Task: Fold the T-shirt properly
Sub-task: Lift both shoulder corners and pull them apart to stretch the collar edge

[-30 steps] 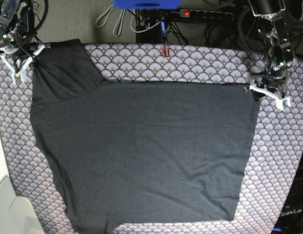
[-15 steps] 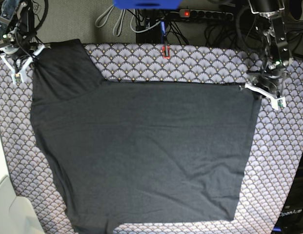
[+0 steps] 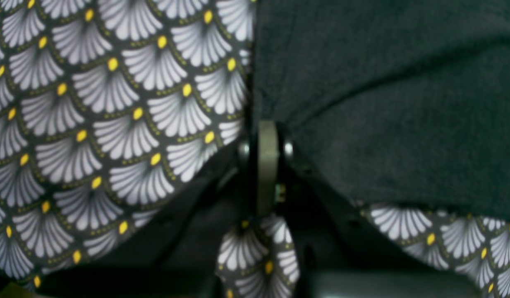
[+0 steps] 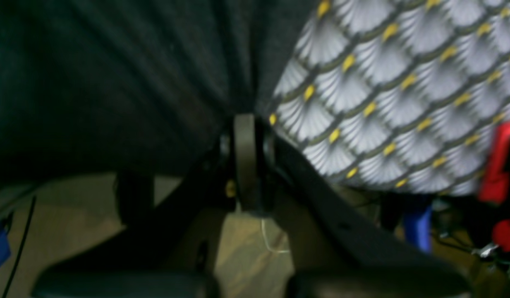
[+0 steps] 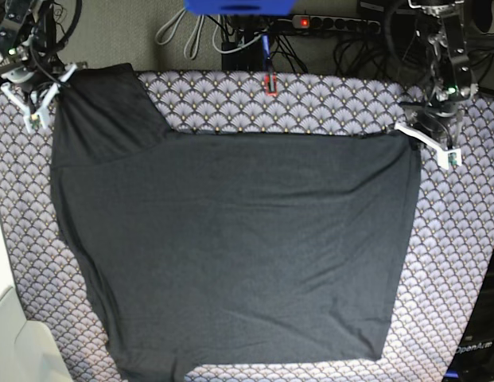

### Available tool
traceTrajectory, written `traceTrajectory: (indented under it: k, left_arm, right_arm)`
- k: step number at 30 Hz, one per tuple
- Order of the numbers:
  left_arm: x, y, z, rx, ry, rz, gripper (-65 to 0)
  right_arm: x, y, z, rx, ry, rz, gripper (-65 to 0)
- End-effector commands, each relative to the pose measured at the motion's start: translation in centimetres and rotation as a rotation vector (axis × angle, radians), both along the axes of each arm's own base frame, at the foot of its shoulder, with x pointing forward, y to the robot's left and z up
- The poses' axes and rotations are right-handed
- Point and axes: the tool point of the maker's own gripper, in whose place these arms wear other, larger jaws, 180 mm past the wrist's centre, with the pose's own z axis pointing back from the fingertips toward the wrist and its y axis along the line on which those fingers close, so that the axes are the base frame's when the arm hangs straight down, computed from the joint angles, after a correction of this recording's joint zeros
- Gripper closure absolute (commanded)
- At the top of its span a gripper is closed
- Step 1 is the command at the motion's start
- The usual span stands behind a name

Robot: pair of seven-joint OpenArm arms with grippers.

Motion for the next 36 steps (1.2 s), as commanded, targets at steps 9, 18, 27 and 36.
traceTrajectory:
  k: [9,18,27,36]
  left_arm:
    - [-3.2,0.5,-0.1,0.04,0.079,-0.045,-0.5]
    - [-4.6,1.3,1.8,0.08,0.054,-0.039,-0.5]
    - [-6.2,3.6,3.2,0.108,0.103,0.018,-0.5]
    - [-5.8,3.3,5.9,0.151,0.045,-0.011,-0.5]
  right_arm:
    - [-0.6,-1.8,1.6,-0.041,-0.034,-0.031,0.0]
    - [-3.1,-4.1,1.9,-0.074,-0.01,-0.1,0.0]
    - [-4.1,-2.4,3.9,-0.108,-0.034,-0.063,0.0]
    - [-3.6,-1.8,5.1,-0.122,-0.069,-0.053,0.0]
